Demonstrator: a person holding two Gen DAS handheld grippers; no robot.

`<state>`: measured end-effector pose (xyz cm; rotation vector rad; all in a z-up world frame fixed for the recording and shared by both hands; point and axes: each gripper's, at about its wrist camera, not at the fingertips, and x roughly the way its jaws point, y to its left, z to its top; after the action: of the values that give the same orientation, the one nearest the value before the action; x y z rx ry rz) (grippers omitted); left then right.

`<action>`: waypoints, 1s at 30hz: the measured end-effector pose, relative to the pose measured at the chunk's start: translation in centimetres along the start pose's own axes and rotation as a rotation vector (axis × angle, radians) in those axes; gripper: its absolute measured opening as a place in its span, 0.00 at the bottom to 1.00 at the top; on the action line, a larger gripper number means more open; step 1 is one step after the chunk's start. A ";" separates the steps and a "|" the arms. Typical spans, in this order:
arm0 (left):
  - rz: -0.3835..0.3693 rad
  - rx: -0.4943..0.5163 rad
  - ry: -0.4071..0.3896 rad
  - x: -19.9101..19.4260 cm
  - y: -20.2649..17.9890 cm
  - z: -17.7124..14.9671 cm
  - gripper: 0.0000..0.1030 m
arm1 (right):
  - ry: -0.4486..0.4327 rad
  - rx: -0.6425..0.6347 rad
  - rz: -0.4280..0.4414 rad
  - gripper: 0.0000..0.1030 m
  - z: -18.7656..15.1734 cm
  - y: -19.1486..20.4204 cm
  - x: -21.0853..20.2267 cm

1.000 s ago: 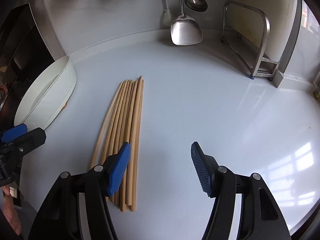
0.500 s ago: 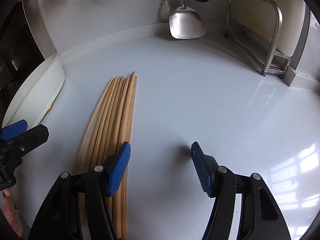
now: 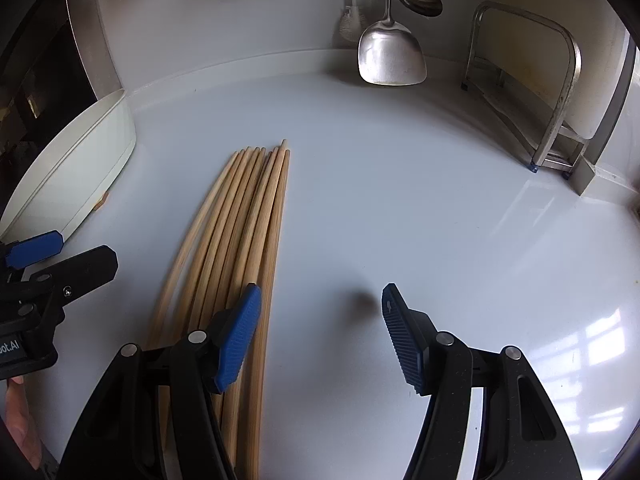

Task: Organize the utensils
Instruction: 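Position both tools over the chopstick bundle, fingers around single chopsticks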

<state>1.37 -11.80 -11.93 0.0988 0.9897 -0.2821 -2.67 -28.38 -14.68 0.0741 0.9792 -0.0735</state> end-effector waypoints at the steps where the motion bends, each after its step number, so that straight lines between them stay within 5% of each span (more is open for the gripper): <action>1: 0.000 0.000 -0.001 0.0 0.0 0.0 0.91 | 0.000 -0.003 0.000 0.59 0.0 0.0 0.0; 30: 0.006 -0.006 0.024 1.9 -1.0 -0.7 0.91 | -0.018 -0.010 -0.059 0.58 0.0 -2.4 -0.1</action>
<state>1.55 -12.96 -13.86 0.0998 1.0138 -0.2730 -3.01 -30.77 -14.65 0.0351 0.9641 -0.1233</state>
